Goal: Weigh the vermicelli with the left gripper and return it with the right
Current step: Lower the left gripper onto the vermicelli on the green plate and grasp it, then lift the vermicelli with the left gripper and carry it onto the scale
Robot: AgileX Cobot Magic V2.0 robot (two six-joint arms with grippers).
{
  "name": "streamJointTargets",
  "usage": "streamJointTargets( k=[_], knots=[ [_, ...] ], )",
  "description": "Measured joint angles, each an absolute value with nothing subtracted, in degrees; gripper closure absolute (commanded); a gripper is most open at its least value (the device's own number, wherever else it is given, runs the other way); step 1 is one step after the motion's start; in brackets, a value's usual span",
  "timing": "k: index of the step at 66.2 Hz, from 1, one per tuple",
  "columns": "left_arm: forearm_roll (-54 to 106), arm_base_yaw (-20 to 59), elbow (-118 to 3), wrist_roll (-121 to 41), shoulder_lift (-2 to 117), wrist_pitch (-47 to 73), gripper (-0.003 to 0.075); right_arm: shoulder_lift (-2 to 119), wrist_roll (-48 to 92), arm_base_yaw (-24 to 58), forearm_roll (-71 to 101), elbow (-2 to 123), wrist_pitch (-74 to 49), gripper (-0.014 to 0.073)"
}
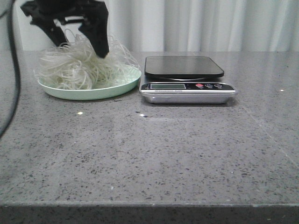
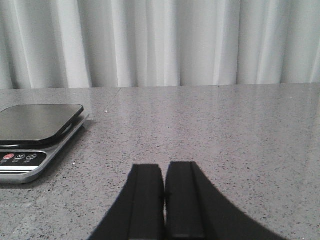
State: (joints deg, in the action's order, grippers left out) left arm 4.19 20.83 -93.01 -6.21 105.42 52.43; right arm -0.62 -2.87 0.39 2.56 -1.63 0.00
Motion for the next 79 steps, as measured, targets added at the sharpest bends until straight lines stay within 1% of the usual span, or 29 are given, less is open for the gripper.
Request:
streamJointTargets(
  k=[4,6,8,9,10,11,12,13,14,15,16,19,20,23,25,28,34,42,52,60,67,73,79],
  knots=[
    [4.19,20.83,-93.71,-6.21,107.05,53.64,0.0098,-0.62,-2.87,0.39,2.56,-1.63,0.00,0.0406],
    [4.19,20.83,-93.86,-6.21,107.63,54.00,0.0117,-0.62,-2.97,0.39,2.56,-1.63,0.00,0.0406],
    [4.19,20.83,-93.98,-6.25,107.93,54.44,0.0157,-0.62,-2.97,0.39,2.56,-1.63,0.00,0.0406],
    [4.08,20.83,-94.11,-6.25,108.26,54.80,0.0197,-0.62,-2.97,0.39,2.56,-1.63,0.00,0.0406],
    [4.08,20.83,-94.23,-6.39,108.28,54.82,0.0213,-0.62,-2.97,0.39,2.56,-1.63,0.00,0.0406],
    [3.92,20.83,-94.37,-6.37,108.61,55.12,0.0266,-0.62,-2.97,0.39,2.56,-1.63,0.00,0.0406],
    [3.94,20.83,-94.35,-6.37,108.60,55.27,0.0285,-0.62,-2.97,0.39,2.56,-1.63,0.00,0.0406],
    [3.82,20.83,-94.49,-6.47,108.89,55.48,0.0348,-0.62,-2.97,0.39,2.56,-1.63,0.00,0.0406],
    [3.78,20.83,-94.49,-6.41,108.87,55.63,0.0370,-0.62,-2.97,0.39,2.56,-1.63,0.00,0.0406],
    [3.75,20.83,-94.62,-6.53,109.03,56.01,0.0440,-0.62,-2.97,0.39,2.56,-1.63,0.00,0.0406],
    [3.75,20.83,-94.62,-6.51,109.08,56.01,0.0464,-0.62,-2.97,0.39,2.56,-1.63,0.00,0.0406],
    [3.51,20.83,-94.86,-6.56,109.33,56.40,0.0608,-0.62,-2.97,0.39,2.56,-1.63,0.00,0.0406],
    [3.40,20.83,-94.86,-6.65,109.33,56.53,0.0621,-0.62,-2.97,0.39,2.56,-1.63,0.00,0.0406],
    [3.29,20.83,-95.24,-6.65,109.33,56.72,0.0563,-0.62,-2.97,0.39,2.56,-1.63,0.00,0.0406],
    [3.29,20.83,-95.68,-6.65,109.33,56.95,0.0549,-0.62,-2.97,0.39,2.56,-1.63,0.00,0.0406],
    [3.29,20.83,-96.35,-6.65,109.37,57.61,0.0555,-0.62,-2.97,0.39,2.56,-1.63,0.00,0.0406],
    [3.80,20.83,-98.75,-6.65,109.83,59.53,0.0597,-0.62,-2.97,0.39,2.56,-1.63,0.00,0.0406],
    [5.07,21.58,-104.45,-6.65,110.72,62.89,0.0594,-0.62,-2.97,0.39,2.56,-1.63,0.00,0.0406],
    [7.28,25.59,-113.69,-6.65,110.85,63.71,0.0594,-0.62,-2.97,0.39,2.56,-1.63,0.00,0.0406],
    [9.07,29.06,-117.99,-6.65,110.85,61.71,0.0594,-0.62,-2.97,0.39,2.56,-1.63,0.00,0.0406],
    [9.64,31.94,-118.44,-6.54,110.85,58.66,0.0593,-0.62,-2.97,0.39,2.56,-1.63,0.00,0.0406],
    [9.76,33.67,-118.58,-5.66,111.93,56.54,0.0578,-0.62,-2.97,0.39,2.56,-1.63,0.00,0.0406],
    [9.87,34.57,-118.72,-4.43,114.16,55.49,0.0521,-0.62,-2.97,0.39,2.56,-1.63,0.00,0.0406]
  ],
)
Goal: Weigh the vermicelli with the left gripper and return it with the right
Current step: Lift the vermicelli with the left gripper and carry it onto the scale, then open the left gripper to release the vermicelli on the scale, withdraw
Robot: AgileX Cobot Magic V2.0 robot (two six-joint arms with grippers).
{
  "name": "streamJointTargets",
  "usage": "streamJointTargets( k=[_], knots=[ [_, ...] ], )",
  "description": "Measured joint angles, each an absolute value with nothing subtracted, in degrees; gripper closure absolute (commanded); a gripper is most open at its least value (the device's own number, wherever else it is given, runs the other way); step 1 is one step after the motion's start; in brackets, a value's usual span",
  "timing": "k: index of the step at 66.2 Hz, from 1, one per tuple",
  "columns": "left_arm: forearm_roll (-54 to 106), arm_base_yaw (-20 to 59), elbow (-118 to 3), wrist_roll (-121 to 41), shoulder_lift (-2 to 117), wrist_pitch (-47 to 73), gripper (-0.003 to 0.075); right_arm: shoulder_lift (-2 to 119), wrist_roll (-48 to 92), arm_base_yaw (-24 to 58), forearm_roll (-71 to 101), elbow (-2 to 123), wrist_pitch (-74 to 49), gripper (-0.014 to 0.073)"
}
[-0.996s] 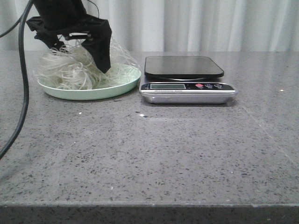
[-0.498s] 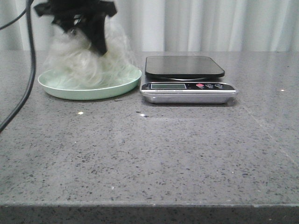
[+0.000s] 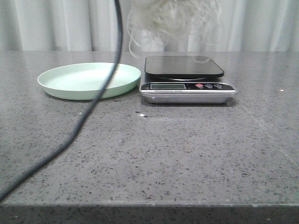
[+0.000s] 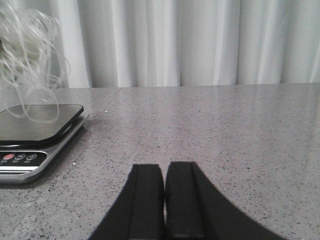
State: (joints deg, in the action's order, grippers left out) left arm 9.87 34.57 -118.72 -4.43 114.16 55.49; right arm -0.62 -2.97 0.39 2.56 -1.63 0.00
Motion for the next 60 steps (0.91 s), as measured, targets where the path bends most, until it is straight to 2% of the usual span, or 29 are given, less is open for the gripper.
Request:
streamJointTargets(
  k=[12,21,27,48,60],
  knots=[
    [9.87,35.65,-118.75,-3.49,119.86,56.03,0.0372,-0.62,-2.97,0.39,2.56,-1.63,0.00,0.0406],
    [10.10,35.78,-119.22,-3.50,121.35,55.94,0.0225,-0.62,-2.97,0.39,2.56,-1.63,0.00,0.0406],
    [10.10,35.78,-119.68,-3.47,121.58,56.33,0.0169,-0.62,-2.97,0.39,2.56,-1.63,0.00,0.0406],
    [9.84,35.78,-131.24,-3.24,122.29,63.89,0.0164,-0.62,-2.97,0.39,2.56,-1.63,0.00,0.0406],
    [7.55,35.78,-137.54,-3.24,120.70,68.09,0.0224,-0.62,-2.97,0.39,2.56,-1.63,0.00,0.0406]
  ],
)
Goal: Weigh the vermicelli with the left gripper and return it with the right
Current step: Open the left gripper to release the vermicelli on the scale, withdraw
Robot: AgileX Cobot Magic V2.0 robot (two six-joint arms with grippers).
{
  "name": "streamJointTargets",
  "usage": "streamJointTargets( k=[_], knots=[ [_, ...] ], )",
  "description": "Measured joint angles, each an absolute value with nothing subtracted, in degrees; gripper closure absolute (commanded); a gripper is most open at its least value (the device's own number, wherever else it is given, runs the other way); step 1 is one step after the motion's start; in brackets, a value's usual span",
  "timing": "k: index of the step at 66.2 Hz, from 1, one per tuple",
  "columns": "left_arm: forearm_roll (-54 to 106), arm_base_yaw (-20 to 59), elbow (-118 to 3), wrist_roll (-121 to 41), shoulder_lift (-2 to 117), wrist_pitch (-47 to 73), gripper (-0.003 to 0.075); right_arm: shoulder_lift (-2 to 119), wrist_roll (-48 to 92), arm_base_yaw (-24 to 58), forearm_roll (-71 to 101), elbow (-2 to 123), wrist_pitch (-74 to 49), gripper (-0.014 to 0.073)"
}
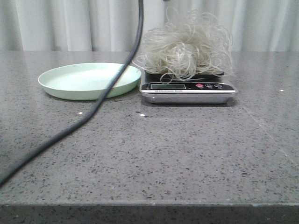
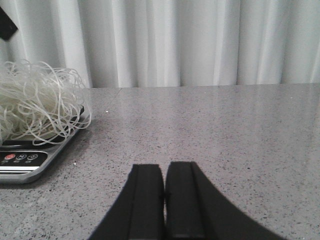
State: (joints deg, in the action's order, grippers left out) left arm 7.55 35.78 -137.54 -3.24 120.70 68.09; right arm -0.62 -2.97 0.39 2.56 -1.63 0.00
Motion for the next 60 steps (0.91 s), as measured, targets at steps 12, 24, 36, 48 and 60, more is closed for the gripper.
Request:
streamJointTargets(
  k=[12,24,36,48,60],
  knots=[
    [3.63,35.18,-137.64,-3.24,115.75,69.85,0.0296,-0.62,-2.97,0.39,2.56,-1.63,0.00,0.0406],
    [3.63,31.44,-133.30,-3.22,109.63,69.90,0.0348,-0.62,-2.97,0.39,2.56,-1.63,0.00,0.0406],
    [3.08,27.10,-123.64,-3.22,102.02,68.67,0.0403,-0.62,-2.97,0.39,2.56,-1.63,0.00,0.0406],
    [2.85,24.37,-108.97,-3.33,92.32,63.02,0.0465,-0.62,-2.97,0.39,2.56,-1.63,0.00,0.0406],
    [2.85,22.99,-91.83,-3.46,80.94,55.21,0.0521,-0.62,-2.97,0.39,2.56,-1.63,0.00,0.0406]
  ],
)
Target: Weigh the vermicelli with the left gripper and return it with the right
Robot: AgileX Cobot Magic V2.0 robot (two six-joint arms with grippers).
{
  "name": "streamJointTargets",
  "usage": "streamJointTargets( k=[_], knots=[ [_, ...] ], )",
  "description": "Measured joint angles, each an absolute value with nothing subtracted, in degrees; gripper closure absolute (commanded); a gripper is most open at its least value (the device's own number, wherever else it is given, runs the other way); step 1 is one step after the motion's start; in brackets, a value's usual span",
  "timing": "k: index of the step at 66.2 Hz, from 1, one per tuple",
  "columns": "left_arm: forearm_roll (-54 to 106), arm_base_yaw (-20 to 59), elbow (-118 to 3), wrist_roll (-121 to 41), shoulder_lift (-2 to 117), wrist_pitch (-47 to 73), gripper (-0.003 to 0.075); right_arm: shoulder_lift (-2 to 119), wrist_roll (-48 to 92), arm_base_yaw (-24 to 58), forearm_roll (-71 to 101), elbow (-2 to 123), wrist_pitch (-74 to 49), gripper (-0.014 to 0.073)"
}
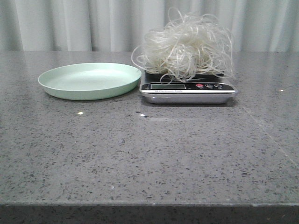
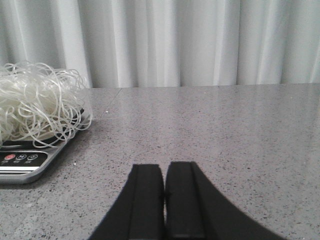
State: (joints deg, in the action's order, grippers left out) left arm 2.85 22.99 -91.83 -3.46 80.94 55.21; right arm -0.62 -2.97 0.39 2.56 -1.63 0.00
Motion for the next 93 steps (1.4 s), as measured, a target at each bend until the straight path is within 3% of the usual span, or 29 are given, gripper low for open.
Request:
streamJointTargets(
  k=[11,50,73,93],
  knots=[
    [2.85,22.89,-76.09,-3.55,69.84,49.43,0.0556,-0.62,-2.97,0.39,2.56,-1.63,0.00,0.0406],
    [6.49,22.89,-33.76,-3.60,22.97,32.71,0.0556,-0.62,-2.97,0.39,2.56,-1.63,0.00,0.0406],
    [6.67,22.89,-24.13,-3.60,9.33,30.23,0.0594,-0.62,-2.97,0.39,2.56,-1.63,0.00,0.0406],
    [6.72,22.89,-23.13,-3.60,6.93,28.36,0.0594,-0.62,-2.97,0.39,2.56,-1.63,0.60,0.0406]
  ],
)
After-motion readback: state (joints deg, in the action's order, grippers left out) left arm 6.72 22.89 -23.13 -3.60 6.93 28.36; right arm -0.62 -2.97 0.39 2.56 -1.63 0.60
